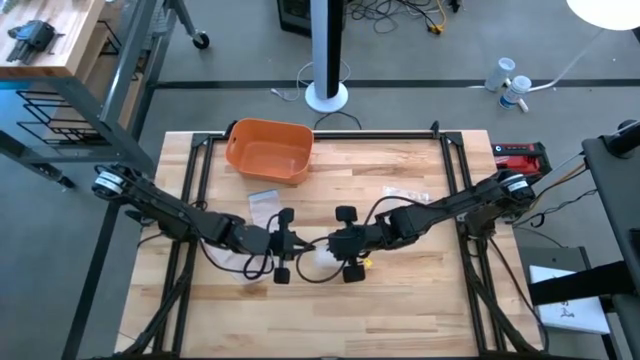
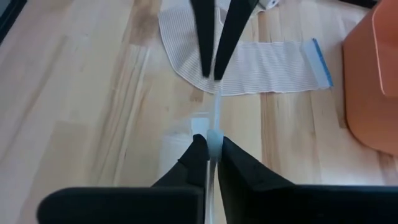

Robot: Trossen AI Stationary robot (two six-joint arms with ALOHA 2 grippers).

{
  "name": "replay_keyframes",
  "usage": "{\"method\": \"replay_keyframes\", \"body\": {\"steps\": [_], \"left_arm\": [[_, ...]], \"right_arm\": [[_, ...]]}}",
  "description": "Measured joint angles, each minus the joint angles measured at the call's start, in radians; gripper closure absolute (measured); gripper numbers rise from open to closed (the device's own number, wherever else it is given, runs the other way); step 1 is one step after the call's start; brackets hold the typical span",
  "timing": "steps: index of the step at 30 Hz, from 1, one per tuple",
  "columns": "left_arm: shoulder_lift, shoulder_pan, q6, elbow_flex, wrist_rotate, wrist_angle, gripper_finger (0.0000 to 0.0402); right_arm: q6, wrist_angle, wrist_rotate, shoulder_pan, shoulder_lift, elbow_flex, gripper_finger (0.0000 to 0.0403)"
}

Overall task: Roll bandage
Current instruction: Close the transparent zip bag

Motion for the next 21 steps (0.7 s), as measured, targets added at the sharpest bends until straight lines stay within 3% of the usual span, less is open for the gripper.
{"method": "replay_keyframes", "body": {"steps": [13,21], "left_arm": [[0.032,0.002,-0.015,0.000,-0.001,0.094,0.0261],[0.032,0.004,-0.002,0.000,-0.029,0.098,0.0285]], "right_arm": [[0.012,0.013,0.001,-0.002,0.001,0.000,0.0385],[0.011,0.016,0.003,-0.002,0.003,0.000,0.0385]]}}
